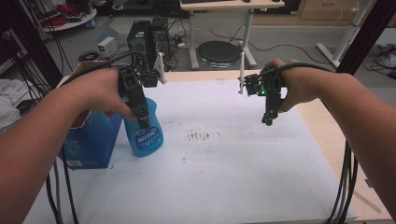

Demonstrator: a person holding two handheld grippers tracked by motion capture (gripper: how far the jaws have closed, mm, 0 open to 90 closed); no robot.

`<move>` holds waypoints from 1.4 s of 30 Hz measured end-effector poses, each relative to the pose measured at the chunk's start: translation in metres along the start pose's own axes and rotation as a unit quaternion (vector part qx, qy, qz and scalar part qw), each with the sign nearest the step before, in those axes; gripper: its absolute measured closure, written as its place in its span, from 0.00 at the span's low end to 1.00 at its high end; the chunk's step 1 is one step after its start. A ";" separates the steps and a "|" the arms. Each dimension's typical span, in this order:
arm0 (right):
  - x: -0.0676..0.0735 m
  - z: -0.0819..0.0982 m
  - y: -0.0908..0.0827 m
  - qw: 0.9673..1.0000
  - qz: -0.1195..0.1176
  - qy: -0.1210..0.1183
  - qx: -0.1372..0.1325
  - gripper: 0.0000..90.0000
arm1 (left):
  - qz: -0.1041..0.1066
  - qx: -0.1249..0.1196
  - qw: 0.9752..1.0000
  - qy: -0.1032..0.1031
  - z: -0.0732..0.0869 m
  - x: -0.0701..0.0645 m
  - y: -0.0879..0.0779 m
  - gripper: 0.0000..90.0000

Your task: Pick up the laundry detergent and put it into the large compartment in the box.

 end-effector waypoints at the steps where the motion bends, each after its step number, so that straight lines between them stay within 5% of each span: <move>1: 0.000 0.000 0.000 1.000 -0.001 0.001 0.000 0.04 | 0.000 0.000 1.000 -0.001 0.000 0.000 0.000 0.31; 26: -0.002 0.001 0.002 1.000 0.002 -0.003 0.005 0.04 | -0.042 0.008 0.999 -0.008 0.000 0.004 0.000 0.41; 33: 0.000 0.002 0.001 1.000 0.002 0.001 0.006 0.04 | -0.038 0.005 0.999 -0.018 0.001 0.004 -0.001 0.42; 42: 0.001 0.002 -0.001 1.000 0.003 0.004 0.003 0.04 | -0.022 -0.016 1.000 -0.012 0.014 -0.011 -0.036 0.42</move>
Point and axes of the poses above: each handheld gripper's, and its own axes: y roughly forward along the jaws, z roughly out of its underside, x roughly to its left, the point moved 10 cm from there along y, roughly forward along the jaws, and after that the axes turned 7 degrees about x, right-handed, at the moved point
